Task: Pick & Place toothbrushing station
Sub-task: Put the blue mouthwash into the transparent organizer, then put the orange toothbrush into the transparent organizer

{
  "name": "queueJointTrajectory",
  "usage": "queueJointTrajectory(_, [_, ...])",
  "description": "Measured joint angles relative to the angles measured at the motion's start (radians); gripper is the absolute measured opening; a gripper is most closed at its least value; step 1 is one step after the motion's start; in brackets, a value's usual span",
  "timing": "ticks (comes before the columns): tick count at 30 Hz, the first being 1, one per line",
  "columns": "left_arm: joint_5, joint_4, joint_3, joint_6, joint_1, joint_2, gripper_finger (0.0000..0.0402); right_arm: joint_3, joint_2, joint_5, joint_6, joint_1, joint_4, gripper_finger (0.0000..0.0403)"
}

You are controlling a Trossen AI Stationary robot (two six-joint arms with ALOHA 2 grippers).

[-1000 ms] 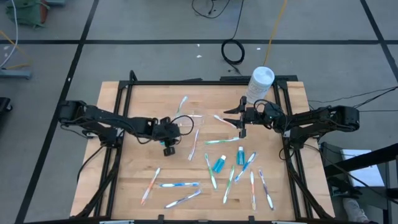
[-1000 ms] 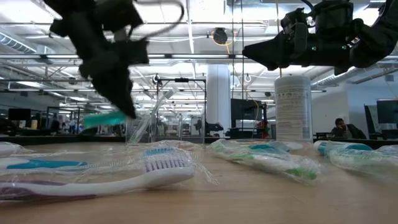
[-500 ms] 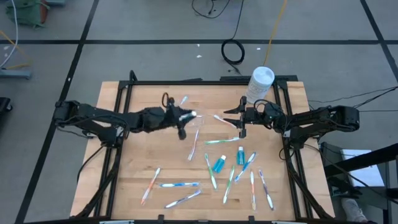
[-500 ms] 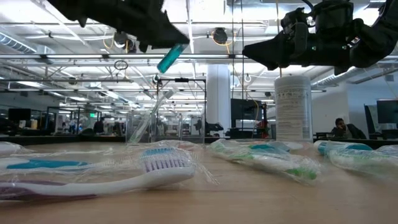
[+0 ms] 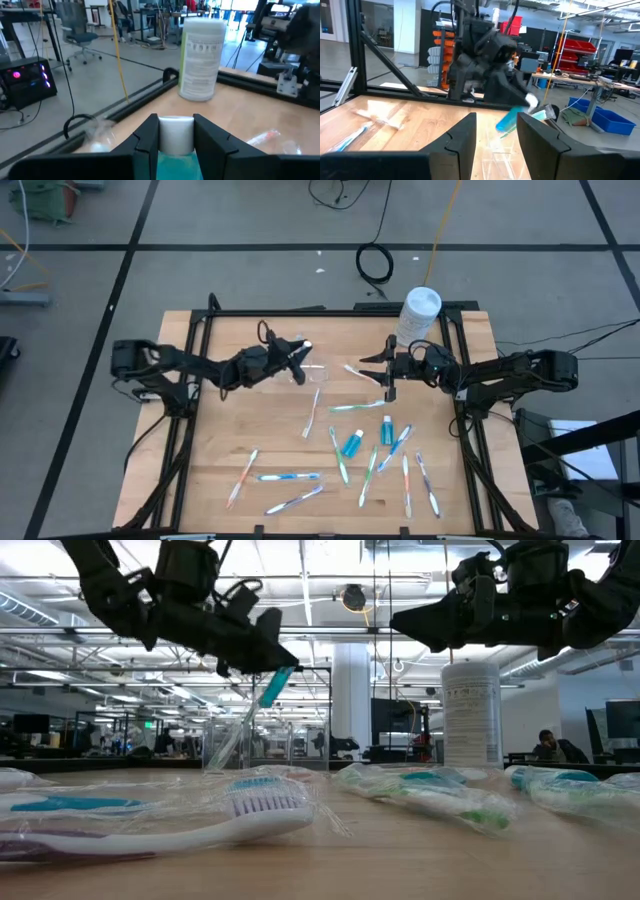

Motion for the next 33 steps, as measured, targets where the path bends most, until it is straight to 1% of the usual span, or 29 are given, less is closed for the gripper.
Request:
queueJointTrajectory(2, [0.001,0.048,0.001,-0.009,0.000,0.048,0.0093,0.000,0.000,0.000,0.000,0.000,-0.001,0.0132])
queueJointTrajectory(7, [-0.019,0.047,0.001,-0.015,0.000,0.119,0.0093,0.000,0.000,-0.001,0.000,0.000,-0.001,0.0132])
queueJointTrajectory(11, [-0.027,0.042,0.001,-0.014,0.000,0.138,0.0093,0.000,0.000,-0.001,0.000,0.000,-0.002,0.0132])
queueJointTrajectory(15, [-0.027,0.034,0.001,0.019,0.000,0.139,0.0093,0.000,0.000,-0.001,0.000,0.000,-0.002,0.0132])
queueJointTrajectory(20, [-0.027,0.020,0.001,0.022,0.000,0.137,0.0095,0.000,0.000,-0.001,0.000,0.000,-0.002,0.0132])
queueJointTrajectory(23, [-0.027,0.000,0.001,0.039,0.000,0.137,0.0111,0.000,0.000,-0.001,0.000,0.000,-0.002,0.0132])
queueJointTrajectory(29, [-0.027,-0.004,0.001,0.044,0.000,0.137,0.0162,0.000,0.000,-0.001,0.000,0.000,-0.002,0.0132])
queueJointTrajectory(33, [-0.027,-0.004,0.001,0.044,0.000,0.137,0.0172,0.000,0.000,-0.001,0.000,0.000,-0.002,0.0132])
